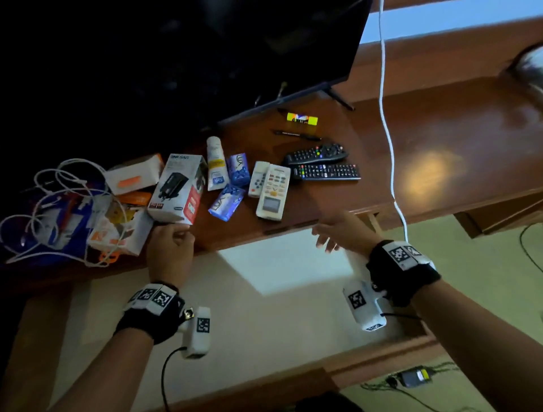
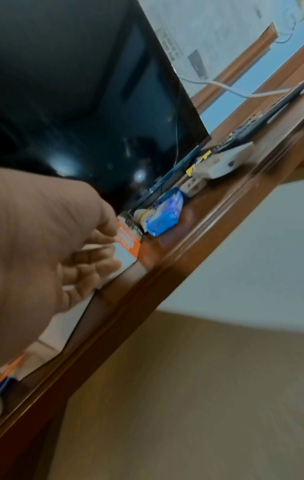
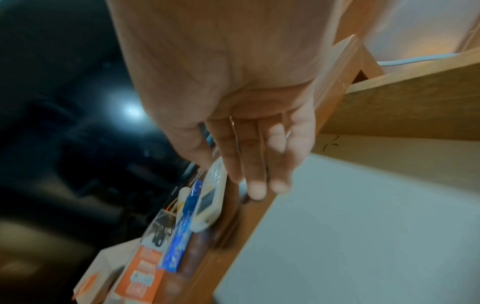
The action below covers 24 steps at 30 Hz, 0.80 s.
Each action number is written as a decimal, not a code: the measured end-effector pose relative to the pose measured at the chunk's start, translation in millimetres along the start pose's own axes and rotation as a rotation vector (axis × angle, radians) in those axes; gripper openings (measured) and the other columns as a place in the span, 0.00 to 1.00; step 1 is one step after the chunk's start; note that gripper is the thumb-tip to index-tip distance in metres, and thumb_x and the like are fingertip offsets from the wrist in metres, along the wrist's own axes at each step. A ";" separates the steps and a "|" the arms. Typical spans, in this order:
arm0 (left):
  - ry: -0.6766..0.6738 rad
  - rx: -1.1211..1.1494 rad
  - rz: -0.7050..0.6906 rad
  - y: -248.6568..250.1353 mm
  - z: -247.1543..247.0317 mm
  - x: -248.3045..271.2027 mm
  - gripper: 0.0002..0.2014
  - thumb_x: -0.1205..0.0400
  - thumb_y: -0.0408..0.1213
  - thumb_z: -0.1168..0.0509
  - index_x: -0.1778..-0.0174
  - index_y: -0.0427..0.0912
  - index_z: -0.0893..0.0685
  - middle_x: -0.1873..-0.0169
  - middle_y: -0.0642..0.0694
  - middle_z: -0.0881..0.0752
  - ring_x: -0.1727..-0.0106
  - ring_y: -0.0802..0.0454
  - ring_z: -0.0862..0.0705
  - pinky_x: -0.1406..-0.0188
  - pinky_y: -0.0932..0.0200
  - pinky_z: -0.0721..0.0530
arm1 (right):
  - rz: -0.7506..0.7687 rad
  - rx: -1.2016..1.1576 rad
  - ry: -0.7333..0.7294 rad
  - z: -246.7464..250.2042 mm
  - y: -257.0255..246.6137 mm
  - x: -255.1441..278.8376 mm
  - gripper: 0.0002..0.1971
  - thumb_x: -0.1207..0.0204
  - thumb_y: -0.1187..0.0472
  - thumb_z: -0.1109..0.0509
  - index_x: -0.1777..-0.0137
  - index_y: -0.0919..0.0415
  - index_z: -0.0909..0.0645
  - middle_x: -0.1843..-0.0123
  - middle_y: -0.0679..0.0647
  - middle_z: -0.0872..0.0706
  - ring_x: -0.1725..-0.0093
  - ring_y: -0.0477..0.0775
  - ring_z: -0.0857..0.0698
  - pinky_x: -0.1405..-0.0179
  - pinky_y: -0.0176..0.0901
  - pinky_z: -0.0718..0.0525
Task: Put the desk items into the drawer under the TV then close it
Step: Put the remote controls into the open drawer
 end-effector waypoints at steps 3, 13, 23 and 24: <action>0.101 0.081 -0.041 42.7 -10.7 10.9 0.07 0.23 0.30 0.33 0.52 0.40 0.12 0.50 0.41 0.14 0.56 0.54 0.22 0.52 0.64 0.29 | 0.072 -0.010 0.142 34.3 3.1 -28.1 0.12 0.25 0.61 0.31 0.69 0.60 0.16 0.72 0.54 0.11 0.76 0.54 0.16 0.71 0.45 0.20; -0.250 0.071 -0.346 169.7 -107.4 -14.3 0.10 0.27 0.33 0.35 0.52 0.39 0.14 0.50 0.41 0.15 0.46 0.42 0.16 0.43 0.53 0.20 | 0.136 0.447 0.417 90.6 2.9 -120.1 0.20 0.30 0.53 0.30 0.37 0.53 0.21 0.37 0.59 0.25 0.33 0.64 0.30 0.34 0.54 0.28; -0.443 -0.249 -0.409 237.1 -166.7 -78.1 0.22 0.18 0.39 0.41 0.26 0.47 0.28 0.24 0.49 0.31 0.25 0.46 0.32 0.29 0.53 0.32 | 0.031 0.396 0.466 74.0 28.2 -113.7 0.22 0.29 0.43 0.29 0.39 0.52 0.22 0.36 0.57 0.25 0.35 0.63 0.32 0.38 0.58 0.29; -0.478 -0.292 -0.403 239.1 -170.8 -81.0 0.24 0.17 0.40 0.41 0.23 0.48 0.31 0.22 0.50 0.33 0.23 0.46 0.34 0.27 0.52 0.34 | 0.020 0.391 0.460 71.9 30.7 -110.7 0.22 0.29 0.43 0.29 0.41 0.54 0.23 0.37 0.57 0.24 0.36 0.63 0.31 0.39 0.58 0.29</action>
Point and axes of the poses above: each hand's wrist, its own x-axis away from the middle knuckle, its own z-axis out of the back of the hand, y = z × x, the point moved 1 cm from there along -x, towards the middle knuckle
